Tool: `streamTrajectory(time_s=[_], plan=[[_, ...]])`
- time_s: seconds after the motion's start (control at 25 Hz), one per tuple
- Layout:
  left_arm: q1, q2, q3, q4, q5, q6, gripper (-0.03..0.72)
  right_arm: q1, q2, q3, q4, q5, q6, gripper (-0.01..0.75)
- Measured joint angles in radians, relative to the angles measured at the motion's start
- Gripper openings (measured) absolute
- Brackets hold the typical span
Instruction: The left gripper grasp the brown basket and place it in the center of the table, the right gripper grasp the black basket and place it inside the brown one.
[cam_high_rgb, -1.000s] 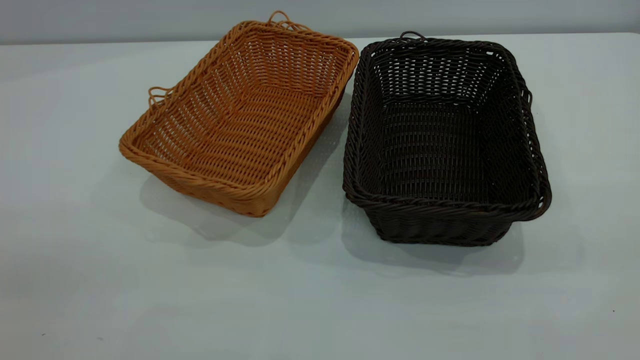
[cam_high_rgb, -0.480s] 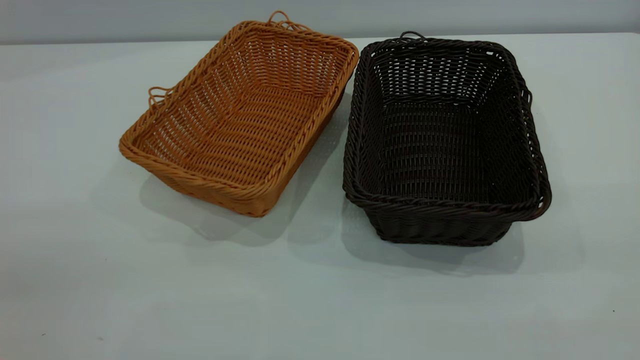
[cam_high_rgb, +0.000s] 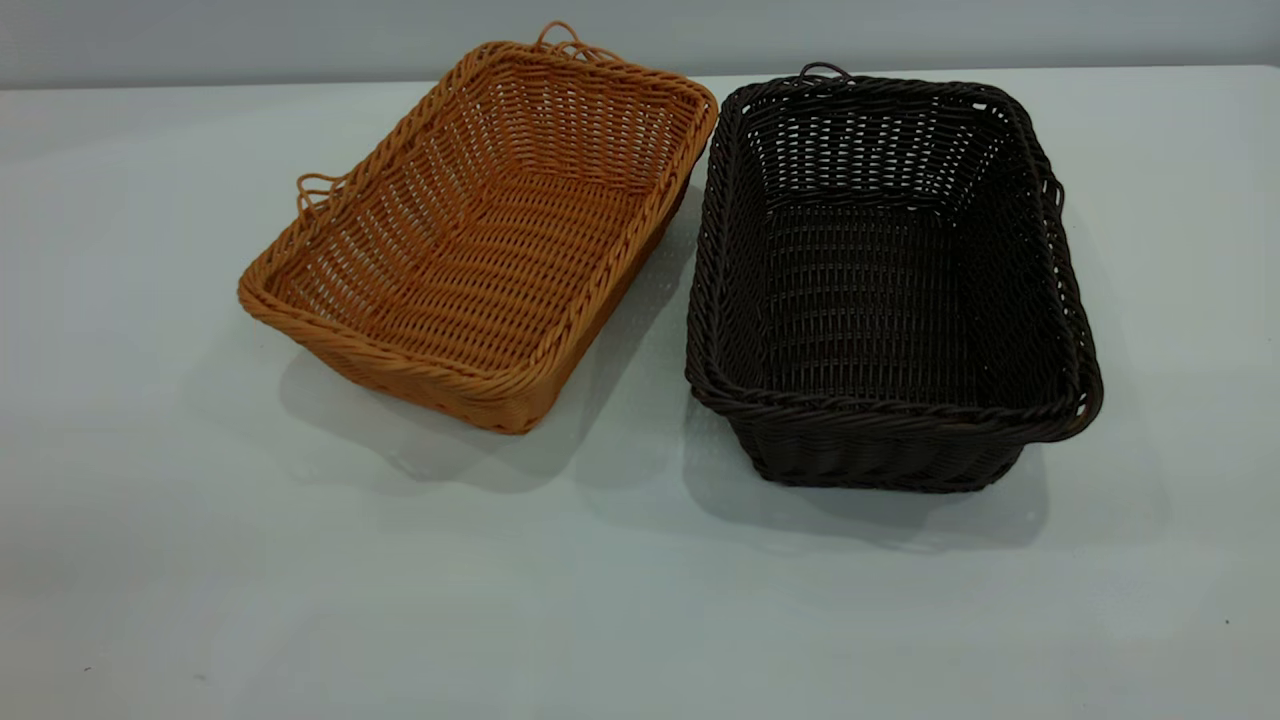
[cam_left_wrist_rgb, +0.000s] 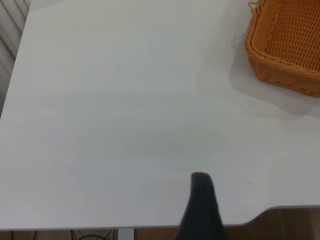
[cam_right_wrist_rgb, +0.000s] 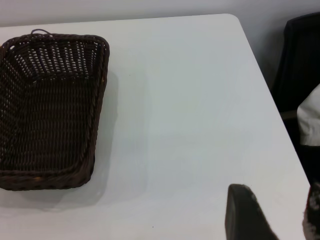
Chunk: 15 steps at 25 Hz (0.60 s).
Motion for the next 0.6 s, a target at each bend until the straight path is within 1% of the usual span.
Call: streamTrajectory(time_s=[0.2,0.36,0.48,0.6], plan=[[0.0,0.001,-0.001,0.002,-0.006,-0.002,0.529,0.0,0.0,0.0,0.0,0.0,0.0,0.239],[0.0,0.092,-0.042,0.014,-0.053,-0.021,0.529,0.0,0.0,0.0,0.003,0.0,0.0,0.239],[0.0,0.239,-0.082,0.015,-0.13,-0.023,0.529,0.0,0.0,0.0,0.021,0.0,0.0,0.239],[0.0,0.423,-0.113,0.015,-0.285,-0.02,0.529,0.0,0.0,0.0,0.021,0.0,0.0,0.24]])
